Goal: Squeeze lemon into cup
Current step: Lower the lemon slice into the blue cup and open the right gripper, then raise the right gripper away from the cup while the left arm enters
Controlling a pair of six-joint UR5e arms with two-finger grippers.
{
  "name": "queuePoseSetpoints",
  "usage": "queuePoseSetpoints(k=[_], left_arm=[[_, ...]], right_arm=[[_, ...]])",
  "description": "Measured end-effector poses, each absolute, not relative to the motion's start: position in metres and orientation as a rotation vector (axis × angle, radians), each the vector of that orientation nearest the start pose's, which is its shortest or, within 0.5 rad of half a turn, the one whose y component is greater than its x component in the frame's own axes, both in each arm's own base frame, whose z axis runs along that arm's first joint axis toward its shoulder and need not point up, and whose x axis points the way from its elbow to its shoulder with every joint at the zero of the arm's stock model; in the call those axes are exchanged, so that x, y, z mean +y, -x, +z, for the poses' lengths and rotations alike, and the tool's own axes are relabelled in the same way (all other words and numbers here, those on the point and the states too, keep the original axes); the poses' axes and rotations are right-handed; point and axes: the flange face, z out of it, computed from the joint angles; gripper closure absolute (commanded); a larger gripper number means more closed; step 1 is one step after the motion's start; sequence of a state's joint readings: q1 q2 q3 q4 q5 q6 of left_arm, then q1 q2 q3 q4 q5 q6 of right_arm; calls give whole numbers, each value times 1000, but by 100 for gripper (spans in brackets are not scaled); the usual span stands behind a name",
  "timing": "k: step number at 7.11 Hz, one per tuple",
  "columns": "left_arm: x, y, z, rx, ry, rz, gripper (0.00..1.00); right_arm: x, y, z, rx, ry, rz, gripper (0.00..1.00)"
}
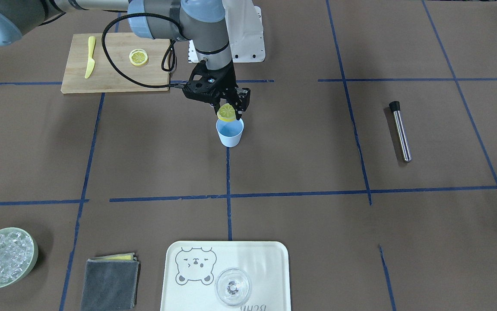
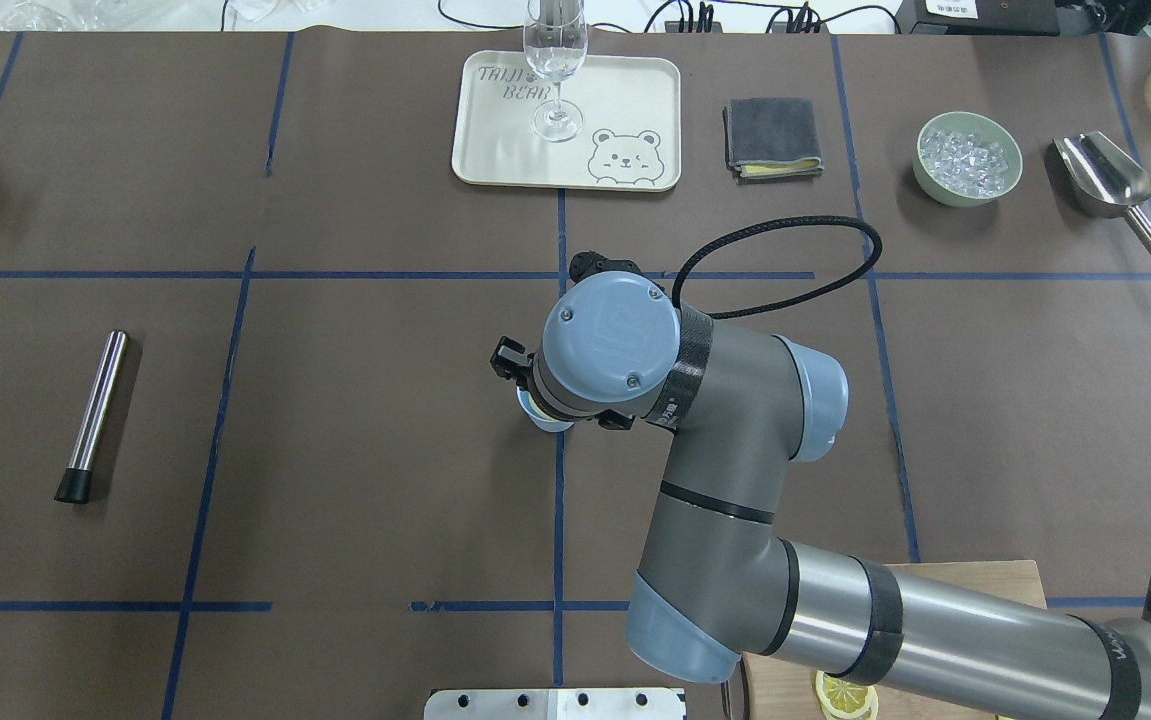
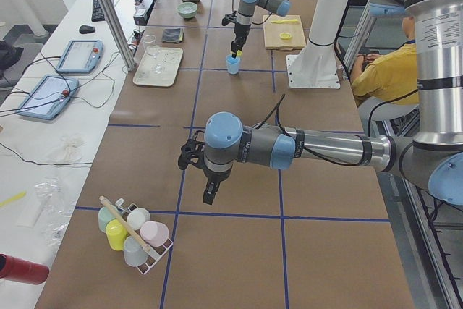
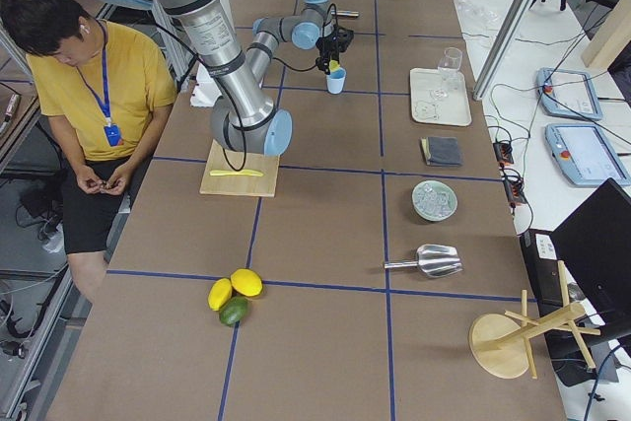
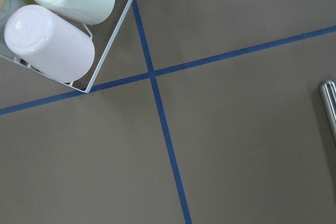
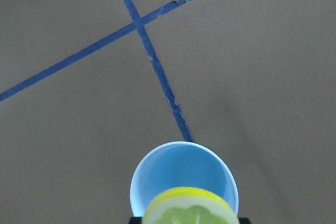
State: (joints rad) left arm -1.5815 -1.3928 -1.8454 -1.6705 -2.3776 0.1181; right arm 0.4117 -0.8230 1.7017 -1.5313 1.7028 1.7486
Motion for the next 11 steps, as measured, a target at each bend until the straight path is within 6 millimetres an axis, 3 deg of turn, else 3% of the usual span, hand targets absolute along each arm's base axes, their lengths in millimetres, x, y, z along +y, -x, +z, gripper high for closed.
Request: queuePoseSetpoints(k=[2,4,7,8,9,11], left_arm=[[-426,66,591,791,-238,180,0],[-426,66,590,791,-240,180,0],[-426,67,589,789,-243,180,0],[-426,67,589,789,-243,180,0],[-426,67,591,791,-242,181,0],[-426,63,596,819,-233,179,0]], right_arm=[[-387,579,157,-937,13,490,33],[-389,581,159,-935,12,491,22],[-391,580,160,-933,10,491,18],[-392,579,160,-935,8,491,5],[-392,577,157,-942,6,489,0],[-395,568,154,-963,27,481,0]])
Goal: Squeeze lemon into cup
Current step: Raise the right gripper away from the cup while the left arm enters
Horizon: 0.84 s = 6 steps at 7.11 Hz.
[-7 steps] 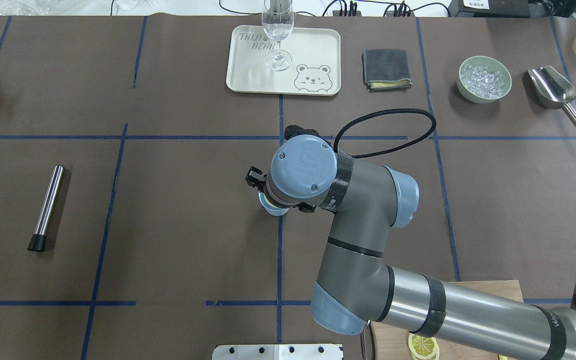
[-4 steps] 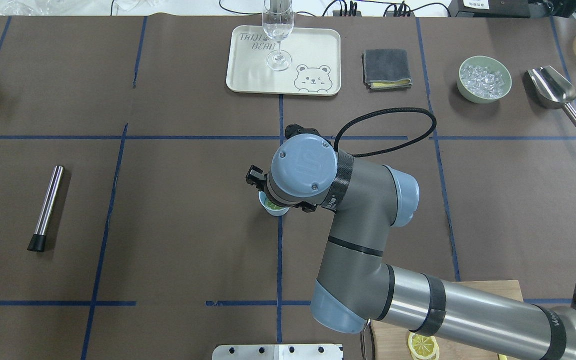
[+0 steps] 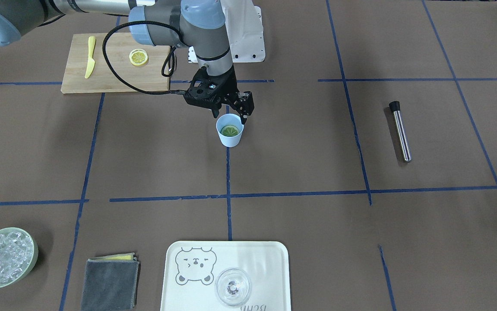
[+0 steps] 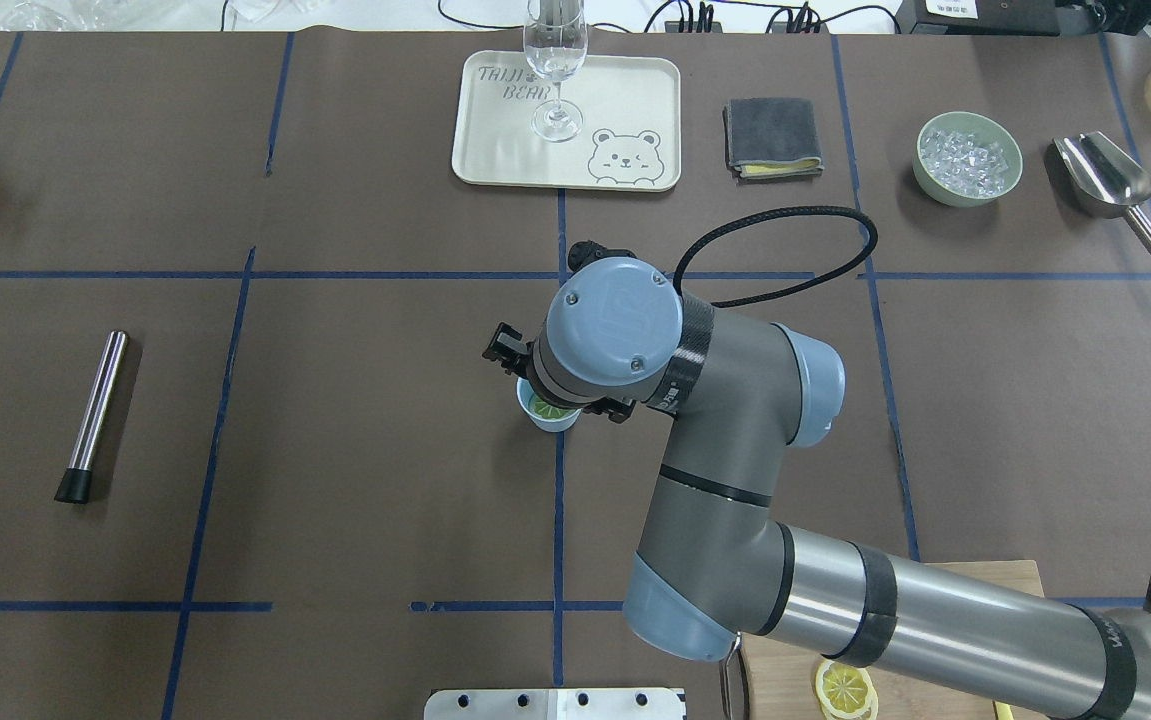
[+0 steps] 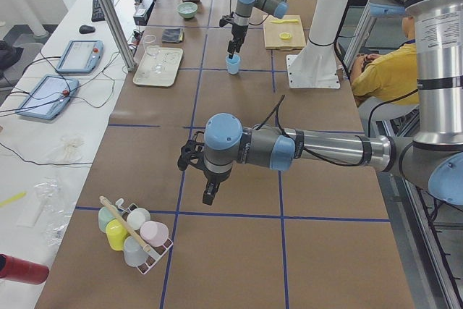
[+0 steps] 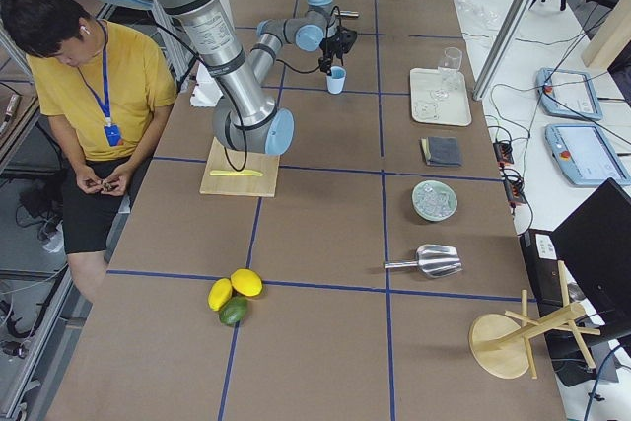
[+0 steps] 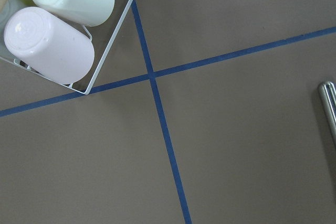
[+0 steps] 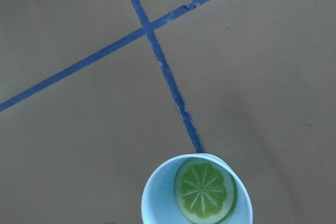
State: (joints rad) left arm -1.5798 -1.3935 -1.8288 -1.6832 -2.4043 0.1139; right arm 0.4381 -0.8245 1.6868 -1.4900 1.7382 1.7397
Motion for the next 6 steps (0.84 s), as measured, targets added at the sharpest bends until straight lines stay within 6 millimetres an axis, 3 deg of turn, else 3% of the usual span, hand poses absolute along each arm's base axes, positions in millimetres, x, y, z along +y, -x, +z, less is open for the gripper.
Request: queuePoseSetpoints(k=[1,2,3,6], left_arm=[[-426,58,598,865,-233,188,0],[-429,46,597,896,-245,218,0],[-435,21,596,918,-246,252,0],[-460,-95,572,955,-213,253,0]], right_arm=[[-403,544,160,-974,64,479,0],[-407,504,175,-990,103,465,0],[-402,465,192,-1004,124,442,0],[-386,390,234,-1002,95,374,0]])
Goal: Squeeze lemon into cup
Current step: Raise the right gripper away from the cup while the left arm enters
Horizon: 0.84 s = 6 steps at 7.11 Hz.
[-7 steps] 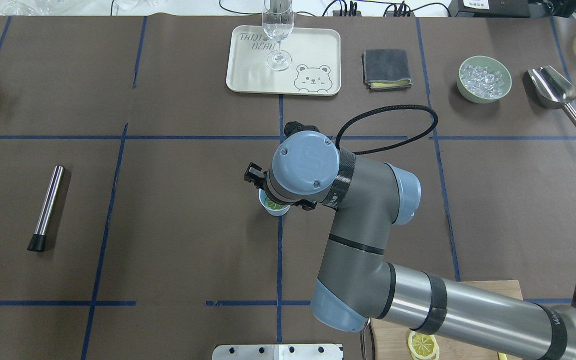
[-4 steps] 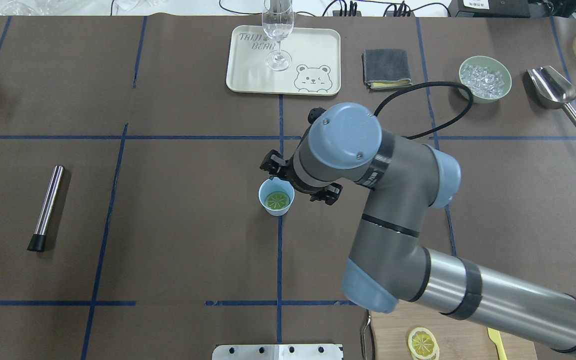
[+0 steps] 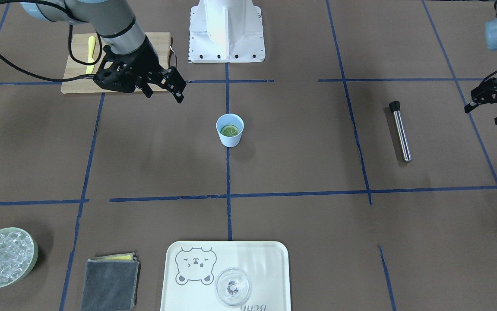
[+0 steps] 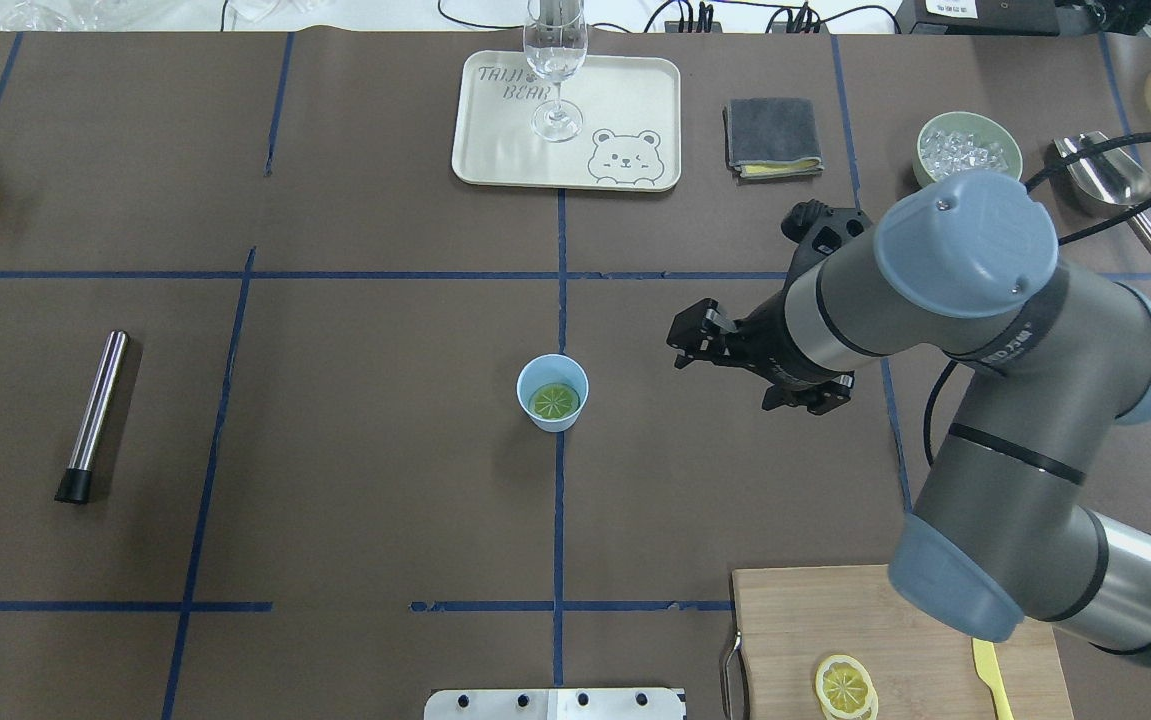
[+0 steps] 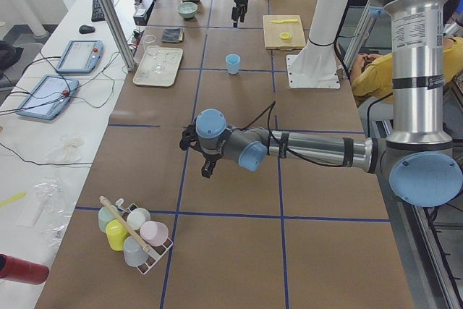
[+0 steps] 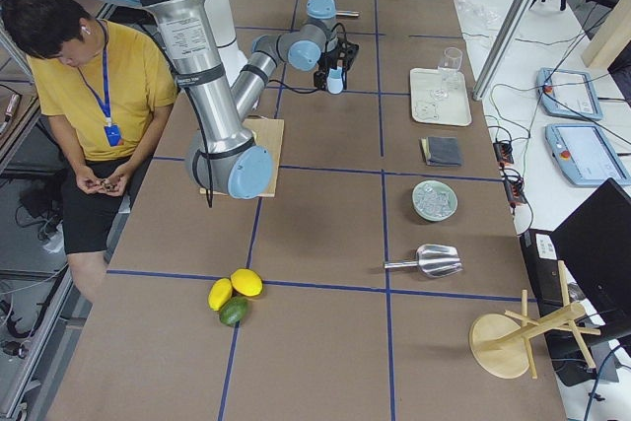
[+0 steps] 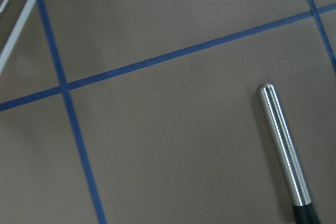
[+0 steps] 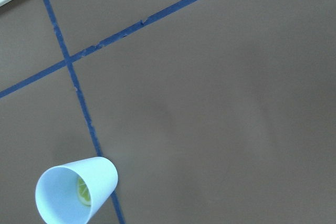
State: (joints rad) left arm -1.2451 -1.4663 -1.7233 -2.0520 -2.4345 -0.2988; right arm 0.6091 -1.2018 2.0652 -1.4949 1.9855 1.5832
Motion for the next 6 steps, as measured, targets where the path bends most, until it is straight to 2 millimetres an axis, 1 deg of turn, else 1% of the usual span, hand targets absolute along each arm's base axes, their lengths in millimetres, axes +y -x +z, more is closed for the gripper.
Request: queuePoseSetpoints(k=[1,3,4,5,6], left_arm=[[-462,-120,564,948,-202,201,0],[-470,-169,551,918,-167,107,7],[-476,-194,550,906,-144,92,12],[-481,-214,552,896,-114,83,12],[-484,-233,557,886,-80,83,12]], right_arm=[[-383,375,250,-985,77,342,0],[-385,346,281,-949,61,306,0],[-382,331,291,-945,69,289,0],[-380,320,295,-948,83,279,0],[-378,314,297,-953,92,269,0]])
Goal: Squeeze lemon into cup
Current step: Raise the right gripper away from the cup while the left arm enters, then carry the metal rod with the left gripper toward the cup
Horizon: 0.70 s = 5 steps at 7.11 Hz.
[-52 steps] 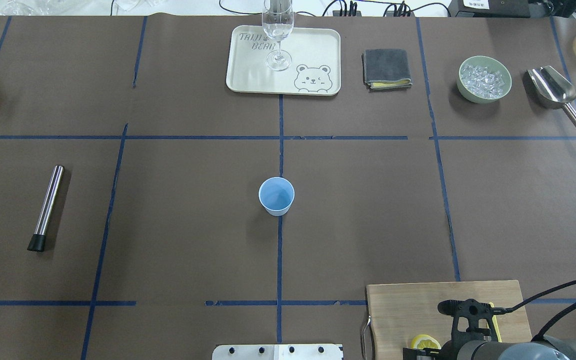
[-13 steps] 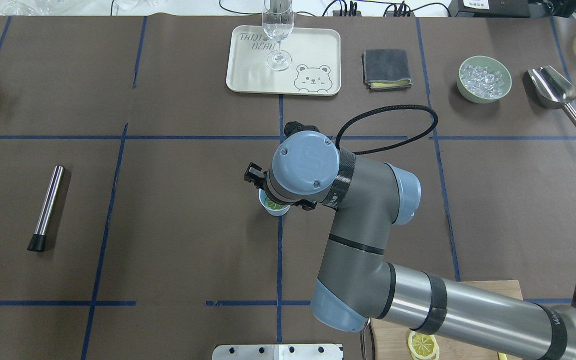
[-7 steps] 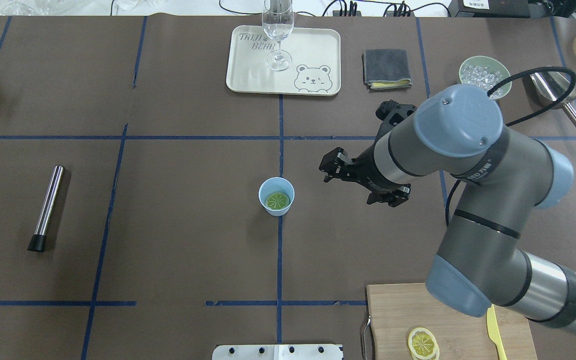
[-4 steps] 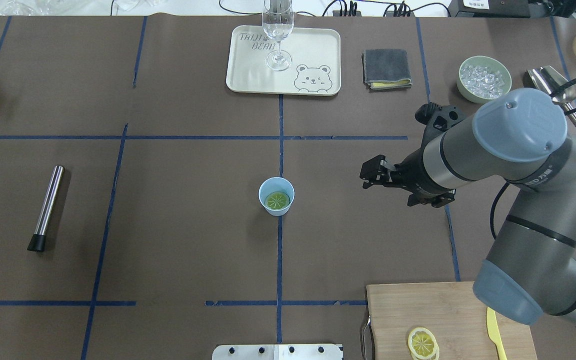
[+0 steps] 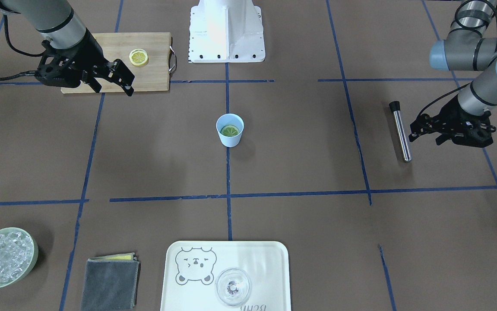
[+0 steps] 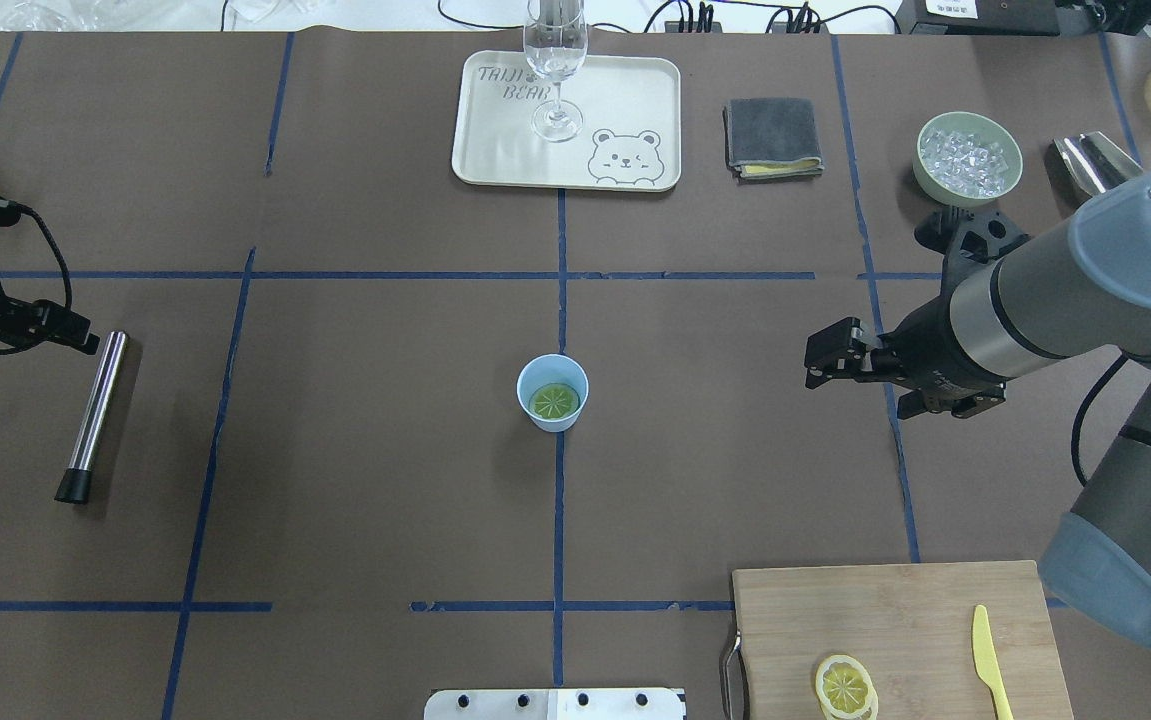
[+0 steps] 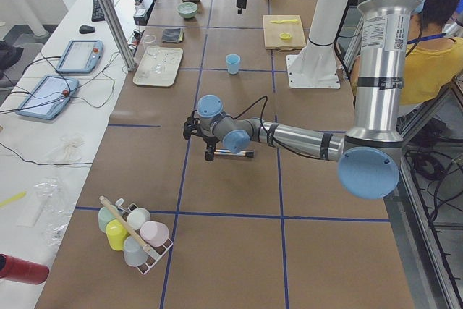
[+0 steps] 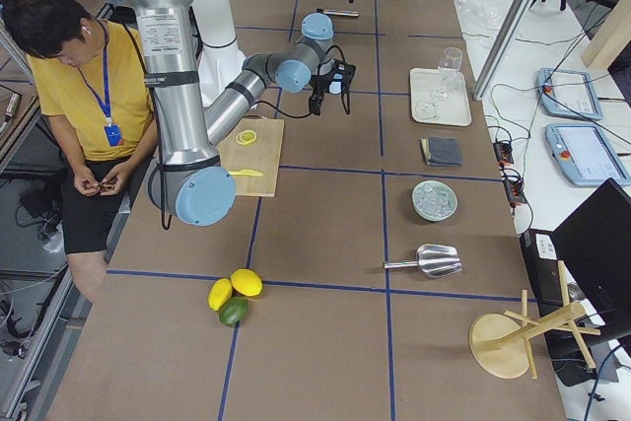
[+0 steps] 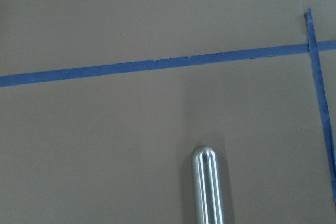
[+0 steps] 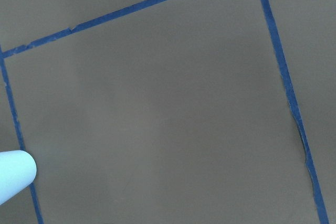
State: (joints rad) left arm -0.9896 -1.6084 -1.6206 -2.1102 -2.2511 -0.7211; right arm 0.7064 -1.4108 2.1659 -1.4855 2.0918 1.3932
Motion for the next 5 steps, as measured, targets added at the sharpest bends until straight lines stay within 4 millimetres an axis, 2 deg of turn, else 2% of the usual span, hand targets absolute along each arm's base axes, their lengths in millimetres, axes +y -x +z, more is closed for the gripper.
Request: queuePoseSetpoints(k=[2,3,4,5], left_arm=[[-495,-263,567,874,-24,55,13],[-497,-272,567,870,-16,54,18],[-497,-276,569,859,-19,56,29],[-496,-278,572,846,-26,58,56]], right_arm=[[-378,312,297,-956,91,256,0],[-378,312,296,-957,90,253,0],[-378,313,296,-957,90,252,0],[-378,312,296,-956,90,253,0]])
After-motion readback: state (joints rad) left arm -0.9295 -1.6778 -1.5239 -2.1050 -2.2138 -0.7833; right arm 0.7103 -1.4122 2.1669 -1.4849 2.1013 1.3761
